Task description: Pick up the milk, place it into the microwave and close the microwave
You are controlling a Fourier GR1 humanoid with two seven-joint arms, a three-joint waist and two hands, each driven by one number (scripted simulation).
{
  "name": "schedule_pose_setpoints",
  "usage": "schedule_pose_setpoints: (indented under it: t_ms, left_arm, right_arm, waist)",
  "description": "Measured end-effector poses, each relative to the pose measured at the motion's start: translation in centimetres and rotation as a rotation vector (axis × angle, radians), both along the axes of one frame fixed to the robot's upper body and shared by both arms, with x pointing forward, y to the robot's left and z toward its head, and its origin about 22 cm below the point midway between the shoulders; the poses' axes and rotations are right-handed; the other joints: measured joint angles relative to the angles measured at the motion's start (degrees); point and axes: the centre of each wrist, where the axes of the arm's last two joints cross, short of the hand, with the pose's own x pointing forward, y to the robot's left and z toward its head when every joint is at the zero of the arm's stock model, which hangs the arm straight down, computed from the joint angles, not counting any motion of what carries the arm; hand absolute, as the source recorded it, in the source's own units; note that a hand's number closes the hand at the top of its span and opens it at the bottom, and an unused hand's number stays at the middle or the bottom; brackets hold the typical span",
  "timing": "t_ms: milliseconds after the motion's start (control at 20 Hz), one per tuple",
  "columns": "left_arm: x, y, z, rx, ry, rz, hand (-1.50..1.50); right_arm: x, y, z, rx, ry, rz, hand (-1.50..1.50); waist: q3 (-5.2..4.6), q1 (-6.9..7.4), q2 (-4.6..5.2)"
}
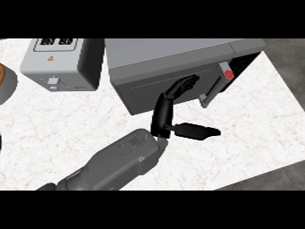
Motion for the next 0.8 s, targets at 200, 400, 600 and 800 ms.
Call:
schedule_pose_setpoints:
  t_ms: [200,400,600,800]
  left_arm:
    - [0.1,0.0,0.0,-0.007,-0.010,-0.002,-1.50]
    - [0.1,0.1,-0.2,-0.019,-0.014,0.005,-1.50]
    - [0.2,0.2,-0.3,-0.024,-0.022,0.013,-1.50]
    - [0.2,0.3,-0.5,-0.033,-0.032,0.019,-1.50]
  right_arm:
    - [0.8,0.5,-1.9,0.148,0.077,0.074,-1.50]
    - [1.5,0.4,-2.6,0.219,0.126,0.117,-1.50]
    - [2.1,-0.1,-2.7,0.252,0.155,0.144,-1.50]
    - [2.7,-0.7,-2.7,0.281,0.173,0.166,-1.50]
  waist:
    - [0.06,0.05,0.19]
    - [-0.01,-0.32,0.12]
    - [0.00,-0.63,0.08]
    - [0.03,-0.85,0.12]
